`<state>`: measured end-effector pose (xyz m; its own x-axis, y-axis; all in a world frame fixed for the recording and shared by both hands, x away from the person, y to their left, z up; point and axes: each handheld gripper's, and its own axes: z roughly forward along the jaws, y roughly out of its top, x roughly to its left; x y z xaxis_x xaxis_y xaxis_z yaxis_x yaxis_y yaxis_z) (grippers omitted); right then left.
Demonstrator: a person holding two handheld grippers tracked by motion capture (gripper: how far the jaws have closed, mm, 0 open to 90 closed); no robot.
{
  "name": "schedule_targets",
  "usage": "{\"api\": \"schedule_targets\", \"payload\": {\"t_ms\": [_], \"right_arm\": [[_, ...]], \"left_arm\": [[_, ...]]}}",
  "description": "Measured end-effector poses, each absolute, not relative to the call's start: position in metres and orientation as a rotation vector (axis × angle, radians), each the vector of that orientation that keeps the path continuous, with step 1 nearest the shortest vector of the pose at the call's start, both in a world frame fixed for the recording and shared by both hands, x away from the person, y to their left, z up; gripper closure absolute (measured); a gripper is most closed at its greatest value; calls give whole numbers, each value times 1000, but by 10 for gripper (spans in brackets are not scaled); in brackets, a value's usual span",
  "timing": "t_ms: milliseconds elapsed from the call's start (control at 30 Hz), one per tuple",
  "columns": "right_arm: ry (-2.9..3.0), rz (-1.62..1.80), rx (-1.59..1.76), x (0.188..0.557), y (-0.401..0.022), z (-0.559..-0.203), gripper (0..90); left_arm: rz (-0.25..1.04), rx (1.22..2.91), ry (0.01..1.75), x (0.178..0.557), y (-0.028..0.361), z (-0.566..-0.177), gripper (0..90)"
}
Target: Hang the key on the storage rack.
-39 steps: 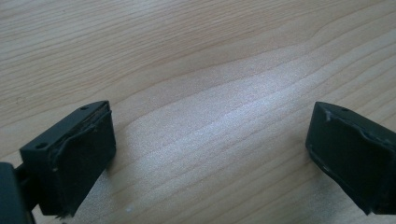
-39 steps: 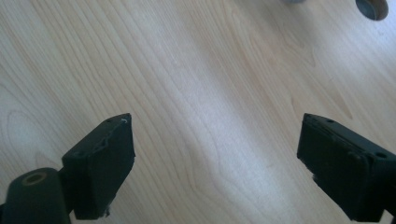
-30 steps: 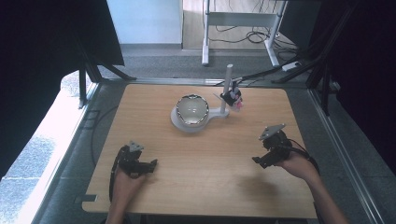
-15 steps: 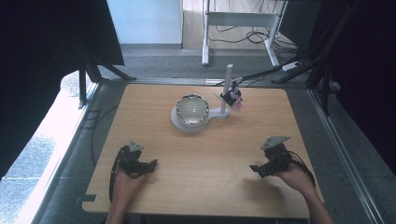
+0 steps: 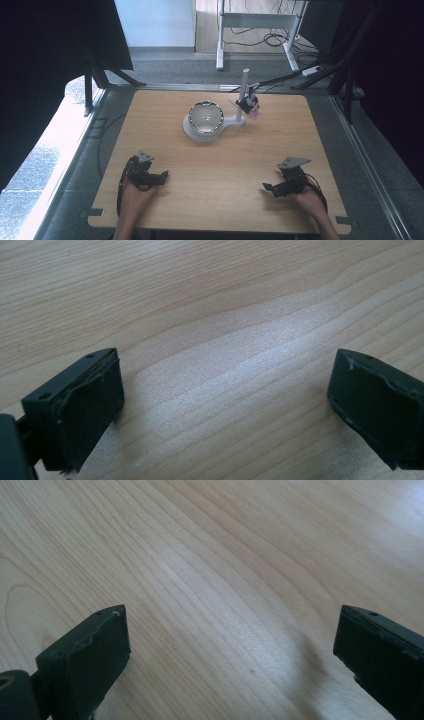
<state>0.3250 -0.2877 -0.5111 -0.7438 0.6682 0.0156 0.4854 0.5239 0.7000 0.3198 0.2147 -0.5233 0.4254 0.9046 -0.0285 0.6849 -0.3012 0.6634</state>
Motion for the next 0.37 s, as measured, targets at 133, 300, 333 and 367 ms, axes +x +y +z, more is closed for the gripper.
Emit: {"api": "schedule_targets", "payload": {"t_ms": [133,300,333,367], "right_arm": [[2484,1013,984,322,-286,-521,0],[2482,1010,1002,322,-287,-521,0],[2480,1009,1004,322,-286,-521,0],[2480,1009,1004,322,-286,-521,0]], "left_arm": [[474,2080,1337,320,215,-523,15],[474,2078,1340,319,215,-523,16],[475,2079,1339,319,214,-523,16],[475,2079,1339,319,214,-523,16]]}}
